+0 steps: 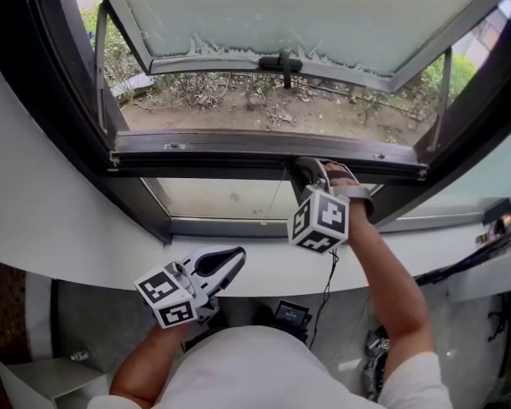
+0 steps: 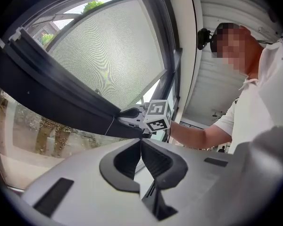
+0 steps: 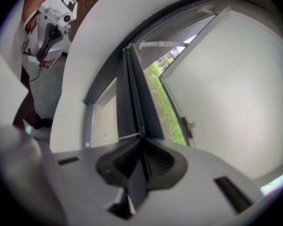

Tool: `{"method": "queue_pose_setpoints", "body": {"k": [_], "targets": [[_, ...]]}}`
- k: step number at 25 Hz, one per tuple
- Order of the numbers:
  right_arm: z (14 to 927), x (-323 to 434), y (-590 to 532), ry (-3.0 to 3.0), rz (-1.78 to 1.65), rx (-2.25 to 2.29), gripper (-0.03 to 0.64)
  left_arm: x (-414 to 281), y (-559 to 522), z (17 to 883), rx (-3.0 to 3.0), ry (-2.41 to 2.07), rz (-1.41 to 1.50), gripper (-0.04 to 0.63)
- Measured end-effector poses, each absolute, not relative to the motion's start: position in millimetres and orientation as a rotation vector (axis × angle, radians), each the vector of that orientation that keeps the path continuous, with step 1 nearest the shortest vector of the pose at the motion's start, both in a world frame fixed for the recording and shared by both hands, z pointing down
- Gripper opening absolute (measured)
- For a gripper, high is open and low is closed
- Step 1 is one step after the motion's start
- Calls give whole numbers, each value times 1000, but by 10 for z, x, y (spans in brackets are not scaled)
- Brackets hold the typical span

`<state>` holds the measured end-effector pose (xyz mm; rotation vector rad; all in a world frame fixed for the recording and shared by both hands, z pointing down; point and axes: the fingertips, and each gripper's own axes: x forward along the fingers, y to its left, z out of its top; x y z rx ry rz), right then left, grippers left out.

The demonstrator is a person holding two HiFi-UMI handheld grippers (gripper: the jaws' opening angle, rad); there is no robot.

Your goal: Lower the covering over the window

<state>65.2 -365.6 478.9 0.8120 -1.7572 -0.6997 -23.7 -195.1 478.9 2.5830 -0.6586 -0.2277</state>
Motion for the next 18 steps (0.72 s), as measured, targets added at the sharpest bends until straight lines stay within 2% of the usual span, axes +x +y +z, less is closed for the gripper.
{"method": "queue_pose_setpoints", "body": {"k": [8, 18], "targets": [[4788, 655, -3650, -1655, -614, 643, 37, -243, -1985, 4861, 2559, -652, -222, 18], [4854, 665, -3636, -1612, -620, 687, 34, -131, -2020, 4931, 2543, -605, -225, 18]]}}
